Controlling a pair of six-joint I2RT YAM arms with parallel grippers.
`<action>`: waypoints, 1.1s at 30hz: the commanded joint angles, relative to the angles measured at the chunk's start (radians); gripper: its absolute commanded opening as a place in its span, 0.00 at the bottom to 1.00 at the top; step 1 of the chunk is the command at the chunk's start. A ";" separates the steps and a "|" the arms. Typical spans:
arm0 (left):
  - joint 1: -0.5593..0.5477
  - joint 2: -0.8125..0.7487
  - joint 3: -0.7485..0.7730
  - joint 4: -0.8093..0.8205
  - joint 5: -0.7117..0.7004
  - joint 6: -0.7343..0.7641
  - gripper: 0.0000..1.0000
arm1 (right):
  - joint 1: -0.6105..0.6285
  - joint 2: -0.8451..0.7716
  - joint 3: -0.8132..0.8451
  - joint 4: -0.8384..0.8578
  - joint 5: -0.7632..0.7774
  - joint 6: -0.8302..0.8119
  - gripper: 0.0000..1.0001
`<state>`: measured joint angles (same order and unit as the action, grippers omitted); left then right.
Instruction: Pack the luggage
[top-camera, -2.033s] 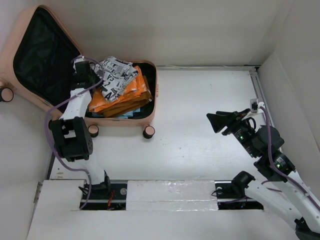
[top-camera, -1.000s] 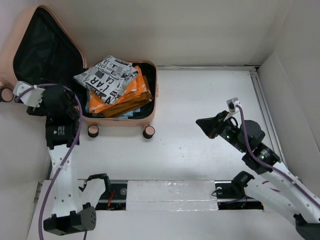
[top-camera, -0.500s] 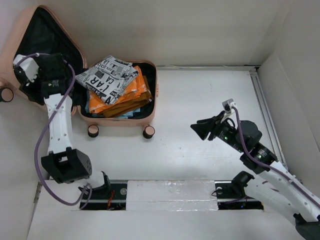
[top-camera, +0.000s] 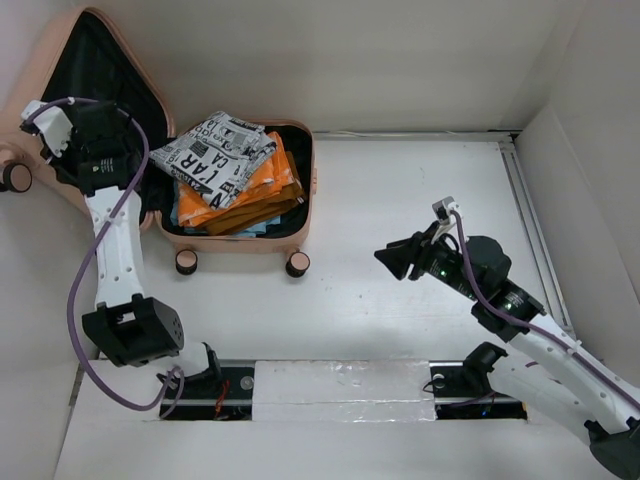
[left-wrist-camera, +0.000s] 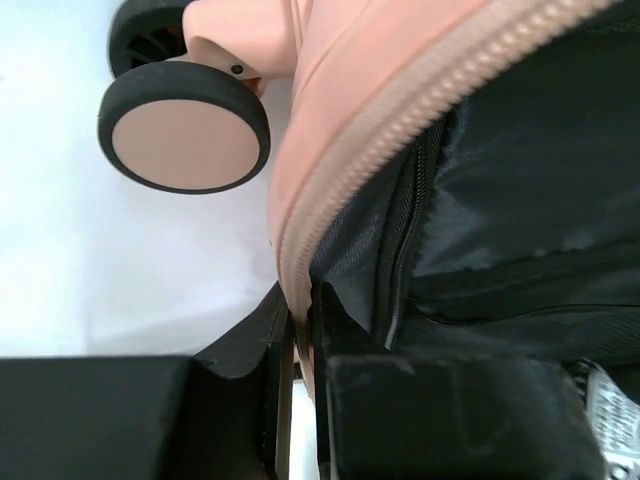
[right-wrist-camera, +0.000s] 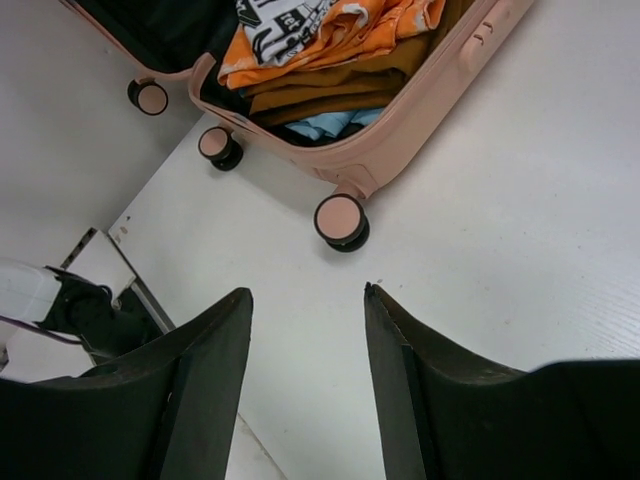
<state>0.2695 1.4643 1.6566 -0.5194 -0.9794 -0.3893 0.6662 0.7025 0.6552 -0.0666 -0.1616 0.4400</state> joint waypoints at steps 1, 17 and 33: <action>-0.030 -0.044 0.037 0.016 0.070 0.034 0.00 | -0.005 -0.006 0.003 0.070 -0.009 -0.015 0.55; -0.710 -0.631 -0.596 0.210 0.759 0.131 0.52 | -0.005 0.075 0.024 0.090 0.051 0.032 0.56; -0.647 -0.234 -0.226 0.296 0.614 0.005 0.74 | -0.005 0.314 0.133 0.137 0.155 0.071 0.04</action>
<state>-0.4187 1.0458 1.3308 -0.2649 -0.2466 -0.3061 0.6662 0.9825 0.7231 -0.0143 -0.0345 0.5041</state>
